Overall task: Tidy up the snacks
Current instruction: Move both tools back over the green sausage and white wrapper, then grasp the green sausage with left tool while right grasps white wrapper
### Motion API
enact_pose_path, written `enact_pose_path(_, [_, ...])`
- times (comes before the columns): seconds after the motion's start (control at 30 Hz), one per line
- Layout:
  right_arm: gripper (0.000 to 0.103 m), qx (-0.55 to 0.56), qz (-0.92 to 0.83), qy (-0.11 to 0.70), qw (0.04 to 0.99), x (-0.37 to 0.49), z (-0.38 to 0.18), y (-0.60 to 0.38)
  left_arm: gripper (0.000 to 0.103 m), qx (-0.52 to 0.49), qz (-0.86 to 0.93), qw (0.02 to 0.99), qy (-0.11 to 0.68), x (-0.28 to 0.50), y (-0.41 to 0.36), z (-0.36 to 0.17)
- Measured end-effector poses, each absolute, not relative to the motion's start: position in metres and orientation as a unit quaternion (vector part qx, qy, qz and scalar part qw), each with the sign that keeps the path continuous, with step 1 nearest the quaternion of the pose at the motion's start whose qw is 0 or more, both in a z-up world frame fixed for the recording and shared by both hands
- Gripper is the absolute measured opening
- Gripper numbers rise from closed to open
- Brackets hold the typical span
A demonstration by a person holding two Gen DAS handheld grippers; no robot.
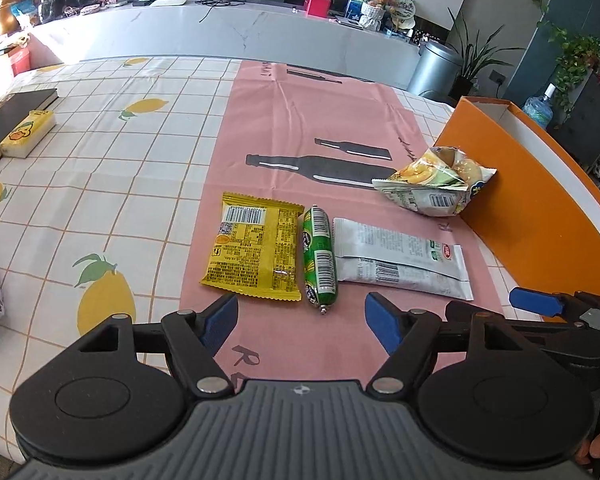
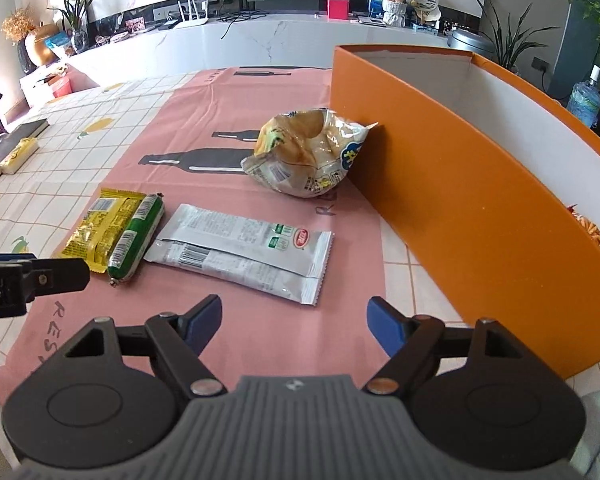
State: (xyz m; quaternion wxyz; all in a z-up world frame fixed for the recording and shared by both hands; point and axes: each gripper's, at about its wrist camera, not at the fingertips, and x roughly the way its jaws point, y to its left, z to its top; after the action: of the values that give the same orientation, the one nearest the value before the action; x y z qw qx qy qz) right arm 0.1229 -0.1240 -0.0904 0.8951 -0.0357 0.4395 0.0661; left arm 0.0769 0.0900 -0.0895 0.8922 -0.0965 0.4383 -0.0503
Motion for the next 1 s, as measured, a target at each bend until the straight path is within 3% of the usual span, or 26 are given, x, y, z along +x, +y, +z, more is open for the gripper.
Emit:
enact_pose_path(0.27, [0.076, -0.036, 0.088, 0.447, 0.889, 0.143, -0.106, -0.116, 0.086, -0.094, -0.062, 0.887, 0.448, 0.087, 0.091, -0.106])
enact_pose_path(0.33, [0.069, -0.033, 0.104, 0.449, 0.887, 0.143, -0.108, -0.113, 0.086, -0.09, -0.066, 0.886, 0.45, 0.089, 0.09, -0.109])
enact_pose_path(0.47, [0.064, -0.033, 0.136, 0.445, 0.885, 0.139, -0.107, -0.106, 0.086, -0.084, -0.059, 0.892, 0.44, 0.089, 0.09, -0.107])
enact_pose_path(0.63, [0.05, -0.012, 0.18, 0.456, 0.871, 0.133, -0.106, -0.104, 0.074, -0.082, -0.075, 0.902, 0.417, 0.089, 0.089, -0.1])
enact_pose_path(0.7, [0.05, -0.028, 0.183, 0.446, 0.875, 0.131, -0.102, -0.103, 0.071, -0.057, -0.069, 0.908, 0.41, 0.091, 0.087, -0.097])
enact_pose_path(0.77, [0.052, -0.055, 0.184, 0.43, 0.882, 0.131, -0.097, -0.101, 0.071, -0.033, -0.056, 0.911, 0.406, 0.097, 0.087, -0.095])
enact_pose_path(1.0, [0.077, -0.126, 0.234, 0.4, 0.877, 0.165, -0.103, -0.088, 0.067, 0.017, -0.065, 0.916, 0.395, 0.117, 0.093, -0.099])
